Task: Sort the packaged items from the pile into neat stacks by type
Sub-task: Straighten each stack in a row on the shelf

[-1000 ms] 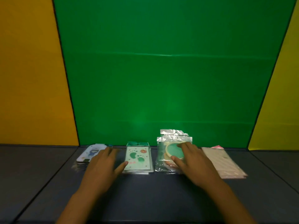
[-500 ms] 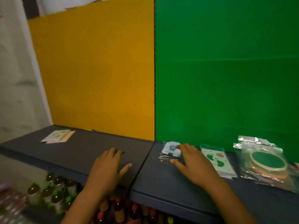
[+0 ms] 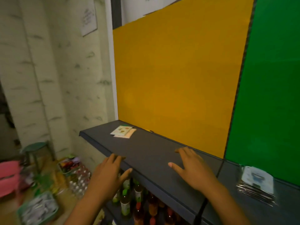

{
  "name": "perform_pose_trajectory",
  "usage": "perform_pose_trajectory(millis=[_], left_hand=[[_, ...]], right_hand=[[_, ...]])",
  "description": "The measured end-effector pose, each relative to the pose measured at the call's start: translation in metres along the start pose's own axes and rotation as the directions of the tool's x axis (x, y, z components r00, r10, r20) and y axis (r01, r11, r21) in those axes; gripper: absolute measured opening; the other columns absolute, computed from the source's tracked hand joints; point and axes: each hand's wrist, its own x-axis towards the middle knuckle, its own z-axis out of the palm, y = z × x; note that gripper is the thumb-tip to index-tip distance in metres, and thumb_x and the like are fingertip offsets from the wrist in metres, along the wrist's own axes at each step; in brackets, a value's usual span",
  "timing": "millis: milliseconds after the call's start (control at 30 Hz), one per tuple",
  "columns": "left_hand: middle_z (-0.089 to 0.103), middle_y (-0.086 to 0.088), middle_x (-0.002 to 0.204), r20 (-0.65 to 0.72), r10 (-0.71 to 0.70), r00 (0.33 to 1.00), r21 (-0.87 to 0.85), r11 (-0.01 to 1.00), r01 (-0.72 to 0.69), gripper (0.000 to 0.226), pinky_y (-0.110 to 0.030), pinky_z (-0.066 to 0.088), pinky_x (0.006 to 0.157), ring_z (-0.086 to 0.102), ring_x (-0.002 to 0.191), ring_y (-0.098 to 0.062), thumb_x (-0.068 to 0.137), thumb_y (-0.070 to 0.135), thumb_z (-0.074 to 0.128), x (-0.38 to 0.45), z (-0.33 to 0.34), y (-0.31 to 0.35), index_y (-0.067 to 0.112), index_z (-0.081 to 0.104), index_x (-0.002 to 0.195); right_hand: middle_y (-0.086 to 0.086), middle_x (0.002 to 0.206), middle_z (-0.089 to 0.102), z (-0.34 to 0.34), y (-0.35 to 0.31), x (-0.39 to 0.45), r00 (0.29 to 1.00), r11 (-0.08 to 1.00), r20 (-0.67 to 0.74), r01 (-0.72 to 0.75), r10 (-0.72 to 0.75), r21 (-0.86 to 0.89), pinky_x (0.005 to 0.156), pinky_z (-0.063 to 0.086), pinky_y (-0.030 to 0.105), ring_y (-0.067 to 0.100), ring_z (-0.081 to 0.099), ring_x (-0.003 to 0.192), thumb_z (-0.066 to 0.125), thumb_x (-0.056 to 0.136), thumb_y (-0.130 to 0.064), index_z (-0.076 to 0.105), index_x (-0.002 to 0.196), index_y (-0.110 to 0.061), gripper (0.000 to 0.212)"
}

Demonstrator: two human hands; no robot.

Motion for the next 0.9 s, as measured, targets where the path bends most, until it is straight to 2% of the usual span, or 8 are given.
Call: perform_pose_trajectory(millis=[67,200,367,500,633,900], left_hand=[[0.046,0.008,0.133,-0.008,-0.045,0.999,-0.017,0.999,0.045,0.059,-0.027,0.047,0.091,0.053,0.111,-0.010,0.087,0.065,0.039,0.008,0.003,-0.019,0.031,0.042,0.136],[0.047,0.008,0.133,-0.025,-0.109,0.994,0.009,0.994,0.109,0.057,-0.029,0.046,0.095,0.048,0.119,-0.012,0.088,0.063,0.042,0.034,0.016,-0.054,0.031,0.042,0.136],[0.048,0.006,0.132,-0.038,-0.164,0.986,0.048,0.985,0.166,0.059,-0.029,0.046,0.094,0.049,0.118,-0.014,0.088,0.063,0.040,0.089,0.021,-0.093,0.029,0.043,0.135],[0.046,0.006,0.134,-0.080,-0.192,0.978,0.078,0.977,0.198,0.058,-0.030,0.045,0.094,0.048,0.120,-0.016,0.089,0.062,0.040,0.133,0.030,-0.113,0.029,0.042,0.137],[0.044,0.006,0.135,-0.048,-0.226,0.973,0.111,0.967,0.230,0.058,-0.031,0.044,0.098,0.046,0.121,-0.015,0.089,0.063,0.037,0.158,0.053,-0.131,0.031,0.038,0.138],[0.043,0.005,0.137,-0.010,-0.246,0.969,0.044,0.968,0.246,0.056,-0.033,0.044,0.099,0.044,0.124,-0.016,0.090,0.059,0.040,0.205,0.085,-0.160,0.030,0.039,0.138]], right_hand=[[-0.008,0.138,0.042,0.015,-0.010,0.024,0.999,0.999,0.014,0.034,-0.034,0.022,0.105,0.037,0.031,0.012,0.040,0.127,0.035,0.092,-0.065,0.036,0.139,-0.026,0.061],[-0.007,0.138,0.042,0.045,-0.022,0.077,0.995,0.995,0.032,0.088,-0.090,0.053,0.103,0.037,0.030,0.013,0.040,0.127,0.037,0.093,-0.063,0.036,0.140,-0.026,0.060],[-0.008,0.136,0.043,0.075,-0.032,0.149,0.991,0.987,0.034,0.127,-0.131,0.099,0.102,0.037,0.028,0.012,0.041,0.126,0.038,0.093,-0.062,0.037,0.138,-0.026,0.058],[-0.007,0.138,0.043,0.093,-0.032,0.205,0.990,0.986,0.033,0.137,-0.141,0.095,0.102,0.039,0.029,0.012,0.042,0.127,0.039,0.092,-0.062,0.037,0.139,-0.026,0.059],[-0.005,0.139,0.043,0.116,-0.033,0.247,0.989,0.987,0.045,0.137,-0.140,0.079,0.103,0.041,0.031,0.013,0.041,0.128,0.040,0.091,-0.063,0.037,0.139,-0.026,0.060],[-0.003,0.144,0.040,0.151,-0.027,0.294,0.990,0.994,0.102,0.091,-0.098,0.064,0.106,0.039,0.030,0.014,0.039,0.131,0.043,0.092,-0.061,0.035,0.143,-0.025,0.063]])
